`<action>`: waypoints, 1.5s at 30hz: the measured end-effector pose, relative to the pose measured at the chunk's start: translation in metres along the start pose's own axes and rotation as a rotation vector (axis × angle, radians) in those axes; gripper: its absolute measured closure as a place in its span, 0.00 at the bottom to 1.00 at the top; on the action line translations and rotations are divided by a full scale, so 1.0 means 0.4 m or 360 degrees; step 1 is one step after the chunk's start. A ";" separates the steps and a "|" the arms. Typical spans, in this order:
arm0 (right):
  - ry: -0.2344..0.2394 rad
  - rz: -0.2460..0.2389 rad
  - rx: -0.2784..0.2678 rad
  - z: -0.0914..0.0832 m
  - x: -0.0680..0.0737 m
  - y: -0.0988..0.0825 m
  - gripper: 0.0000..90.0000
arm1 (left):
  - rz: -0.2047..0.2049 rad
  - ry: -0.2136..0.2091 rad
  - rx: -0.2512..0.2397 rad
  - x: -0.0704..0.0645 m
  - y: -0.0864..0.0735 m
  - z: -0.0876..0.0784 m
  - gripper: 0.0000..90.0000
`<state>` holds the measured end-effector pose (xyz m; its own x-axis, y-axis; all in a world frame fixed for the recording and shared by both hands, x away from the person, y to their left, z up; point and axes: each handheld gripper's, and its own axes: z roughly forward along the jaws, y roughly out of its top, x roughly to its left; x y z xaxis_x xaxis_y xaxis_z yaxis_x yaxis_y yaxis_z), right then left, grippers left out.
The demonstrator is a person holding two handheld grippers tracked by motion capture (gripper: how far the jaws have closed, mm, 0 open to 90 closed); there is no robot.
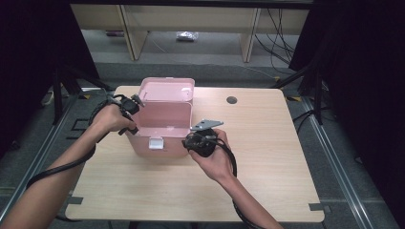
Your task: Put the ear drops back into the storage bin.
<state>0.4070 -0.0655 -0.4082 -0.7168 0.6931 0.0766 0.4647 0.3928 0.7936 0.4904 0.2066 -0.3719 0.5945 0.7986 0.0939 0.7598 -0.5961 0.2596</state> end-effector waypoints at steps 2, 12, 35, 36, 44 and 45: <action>0.0006 0.0038 0.0018 -0.002 0.003 0.001 0.81 | 0.0000 0.0004 -0.0001 0.001 0.001 0.002 0.80; 0.0007 0.0016 0.0019 0.001 0.004 -0.001 0.81 | 0.0038 -0.0010 0.0024 0.008 0.008 0.017 0.80; 0.0010 0.0029 0.0018 0.003 0.008 -0.001 0.80 | 0.0021 -0.0007 0.0036 0.009 0.020 0.037 0.80; 0.0011 0.0028 0.0018 0.003 0.008 -0.002 0.80 | 0.0007 -0.0009 0.0043 0.007 0.020 0.038 0.79; 0.0019 0.0059 0.0036 0.002 0.011 -0.002 0.80 | 0.0012 -0.0016 0.0059 0.006 0.026 0.046 0.80; 0.0021 0.0058 0.0035 0.002 0.011 -0.002 0.80 | 0.0009 -0.0016 0.0054 0.006 0.026 0.048 0.79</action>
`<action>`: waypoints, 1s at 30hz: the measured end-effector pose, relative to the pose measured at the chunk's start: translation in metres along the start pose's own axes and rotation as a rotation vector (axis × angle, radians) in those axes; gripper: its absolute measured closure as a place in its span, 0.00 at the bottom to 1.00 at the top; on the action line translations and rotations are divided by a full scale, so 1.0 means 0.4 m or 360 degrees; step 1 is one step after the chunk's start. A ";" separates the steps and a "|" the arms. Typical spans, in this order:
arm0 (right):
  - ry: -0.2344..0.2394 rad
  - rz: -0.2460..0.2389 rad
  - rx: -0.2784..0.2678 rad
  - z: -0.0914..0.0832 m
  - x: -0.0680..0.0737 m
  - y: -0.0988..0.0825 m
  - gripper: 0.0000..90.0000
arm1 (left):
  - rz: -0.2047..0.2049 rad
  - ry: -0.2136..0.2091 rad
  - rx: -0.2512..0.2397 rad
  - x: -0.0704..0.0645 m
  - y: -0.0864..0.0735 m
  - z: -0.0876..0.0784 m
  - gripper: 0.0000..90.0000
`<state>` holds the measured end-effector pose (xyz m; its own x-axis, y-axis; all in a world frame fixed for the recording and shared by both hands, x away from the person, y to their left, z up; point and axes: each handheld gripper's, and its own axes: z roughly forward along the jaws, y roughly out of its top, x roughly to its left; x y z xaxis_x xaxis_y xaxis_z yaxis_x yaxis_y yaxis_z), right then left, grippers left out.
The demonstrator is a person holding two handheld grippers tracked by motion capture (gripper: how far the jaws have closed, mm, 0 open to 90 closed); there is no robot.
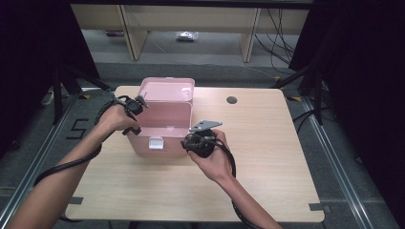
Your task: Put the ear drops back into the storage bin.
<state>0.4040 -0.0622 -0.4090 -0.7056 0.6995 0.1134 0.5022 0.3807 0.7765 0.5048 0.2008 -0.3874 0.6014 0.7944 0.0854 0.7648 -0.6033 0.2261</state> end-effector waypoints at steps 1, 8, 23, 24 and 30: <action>-0.0001 -0.0007 -0.0002 0.000 -0.001 0.000 0.80 | 0.0002 0.0000 0.0002 0.000 0.001 0.001 0.79; -0.0004 0.0007 0.0005 0.000 0.001 -0.001 0.80 | 0.0007 -0.0009 0.0012 0.003 0.003 0.010 0.79; -0.0001 -0.0003 0.0003 0.001 0.001 0.000 0.80 | 0.0007 -0.0013 0.0025 0.004 0.007 0.030 0.79; 0.0002 0.0000 0.0003 0.001 0.001 0.000 0.80 | 0.0005 -0.0016 0.0036 0.004 0.008 0.030 0.79; -0.0001 -0.0006 -0.0002 0.001 0.000 -0.001 0.80 | -0.0004 -0.0022 0.0017 0.006 0.008 0.039 0.79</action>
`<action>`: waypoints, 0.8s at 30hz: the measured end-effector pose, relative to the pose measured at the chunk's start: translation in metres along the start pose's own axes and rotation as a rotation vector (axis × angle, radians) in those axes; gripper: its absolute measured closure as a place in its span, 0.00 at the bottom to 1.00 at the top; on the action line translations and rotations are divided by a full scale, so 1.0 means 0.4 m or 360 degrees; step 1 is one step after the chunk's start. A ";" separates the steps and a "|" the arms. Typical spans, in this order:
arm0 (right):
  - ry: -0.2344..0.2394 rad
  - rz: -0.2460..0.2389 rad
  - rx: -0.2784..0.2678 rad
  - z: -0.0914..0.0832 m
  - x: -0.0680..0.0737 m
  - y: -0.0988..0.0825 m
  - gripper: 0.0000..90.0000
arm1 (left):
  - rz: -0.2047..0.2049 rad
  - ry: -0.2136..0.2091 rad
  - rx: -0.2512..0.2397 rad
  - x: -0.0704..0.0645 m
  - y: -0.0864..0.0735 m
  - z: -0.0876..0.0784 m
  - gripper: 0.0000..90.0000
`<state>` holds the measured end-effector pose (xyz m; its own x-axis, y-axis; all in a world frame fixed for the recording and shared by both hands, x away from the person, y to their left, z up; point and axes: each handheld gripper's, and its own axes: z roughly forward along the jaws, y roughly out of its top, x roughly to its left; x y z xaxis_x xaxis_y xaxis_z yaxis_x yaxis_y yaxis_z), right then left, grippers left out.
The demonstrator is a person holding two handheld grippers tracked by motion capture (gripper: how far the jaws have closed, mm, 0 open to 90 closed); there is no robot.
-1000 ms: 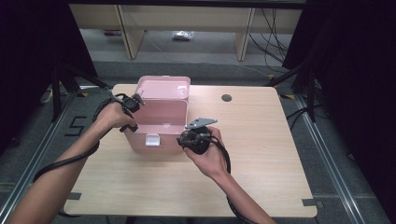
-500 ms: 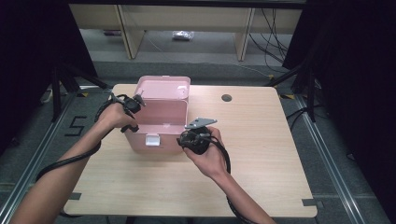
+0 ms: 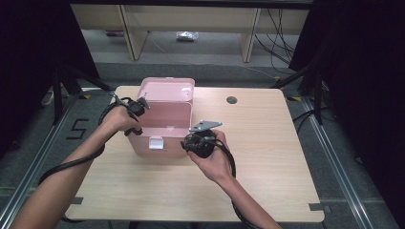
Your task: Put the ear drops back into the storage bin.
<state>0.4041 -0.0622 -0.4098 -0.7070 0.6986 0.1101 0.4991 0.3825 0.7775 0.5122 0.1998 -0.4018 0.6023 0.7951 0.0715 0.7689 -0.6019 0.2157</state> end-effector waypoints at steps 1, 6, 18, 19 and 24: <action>0.0000 0.0005 0.0002 0.000 0.001 0.000 0.80 | -0.0002 0.0002 -0.0012 0.000 -0.001 0.002 0.79; 0.0001 0.0002 0.0001 -0.001 0.001 0.001 0.80 | 0.0000 -0.0004 0.0002 -0.002 0.001 0.005 0.79; -0.0006 -0.0001 -0.0018 0.004 0.003 -0.001 0.80 | -0.0007 -0.0005 0.0011 -0.007 0.007 0.015 0.79; 0.0003 -0.0005 0.0002 0.002 0.002 0.000 0.80 | -0.0002 -0.0003 0.0013 -0.006 0.008 0.016 0.79; -0.0002 -0.0013 -0.0003 0.003 0.000 -0.001 0.80 | 0.0002 -0.0006 0.0026 -0.006 0.010 0.019 0.79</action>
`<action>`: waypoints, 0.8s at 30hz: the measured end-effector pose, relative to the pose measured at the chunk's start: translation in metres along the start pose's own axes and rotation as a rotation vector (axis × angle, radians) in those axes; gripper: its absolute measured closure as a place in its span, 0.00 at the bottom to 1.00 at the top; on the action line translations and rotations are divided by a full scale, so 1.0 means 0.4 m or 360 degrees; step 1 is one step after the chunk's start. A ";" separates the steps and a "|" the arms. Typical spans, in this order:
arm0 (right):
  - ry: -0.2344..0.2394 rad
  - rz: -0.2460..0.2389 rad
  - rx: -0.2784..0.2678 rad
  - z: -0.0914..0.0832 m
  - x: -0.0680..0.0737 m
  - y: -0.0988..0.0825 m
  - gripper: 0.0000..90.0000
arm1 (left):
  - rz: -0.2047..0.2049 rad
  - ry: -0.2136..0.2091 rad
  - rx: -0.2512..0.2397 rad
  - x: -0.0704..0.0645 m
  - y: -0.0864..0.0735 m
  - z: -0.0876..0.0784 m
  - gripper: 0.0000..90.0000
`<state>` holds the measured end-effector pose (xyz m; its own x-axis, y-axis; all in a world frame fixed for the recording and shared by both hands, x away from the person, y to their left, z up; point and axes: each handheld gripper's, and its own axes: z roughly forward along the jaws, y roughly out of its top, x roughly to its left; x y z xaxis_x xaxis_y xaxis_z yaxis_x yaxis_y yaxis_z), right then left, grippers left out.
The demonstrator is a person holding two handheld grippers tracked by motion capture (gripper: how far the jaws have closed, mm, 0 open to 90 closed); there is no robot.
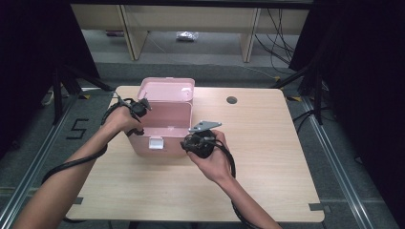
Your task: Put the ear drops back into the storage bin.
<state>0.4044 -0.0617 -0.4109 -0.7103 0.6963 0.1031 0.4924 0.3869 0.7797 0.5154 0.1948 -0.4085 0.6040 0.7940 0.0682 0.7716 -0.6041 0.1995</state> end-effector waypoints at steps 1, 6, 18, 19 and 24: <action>0.0000 0.0001 0.0000 0.000 0.000 0.000 0.80 | 0.0006 0.0002 -0.0005 0.000 0.000 0.002 0.79; -0.0009 -0.0021 -0.0030 0.003 -0.001 -0.002 0.80 | -0.0009 0.0004 0.0000 -0.002 0.004 0.005 0.79; 0.0007 0.0018 0.0009 0.001 0.002 -0.002 0.80 | -0.0005 0.0006 0.0008 -0.003 0.011 0.016 0.79; 0.0007 0.0016 0.0009 0.001 0.002 -0.002 0.80 | -0.0002 0.0004 0.0012 -0.003 0.012 0.015 0.79; 0.0005 0.0000 0.0006 0.002 0.000 -0.002 0.80 | -0.0003 0.0010 0.0021 -0.003 0.013 0.015 0.79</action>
<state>0.4045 -0.0615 -0.4120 -0.7116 0.6946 0.1051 0.4943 0.3888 0.7775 0.5197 0.1903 -0.4133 0.6011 0.7957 0.0740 0.7754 -0.6032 0.1870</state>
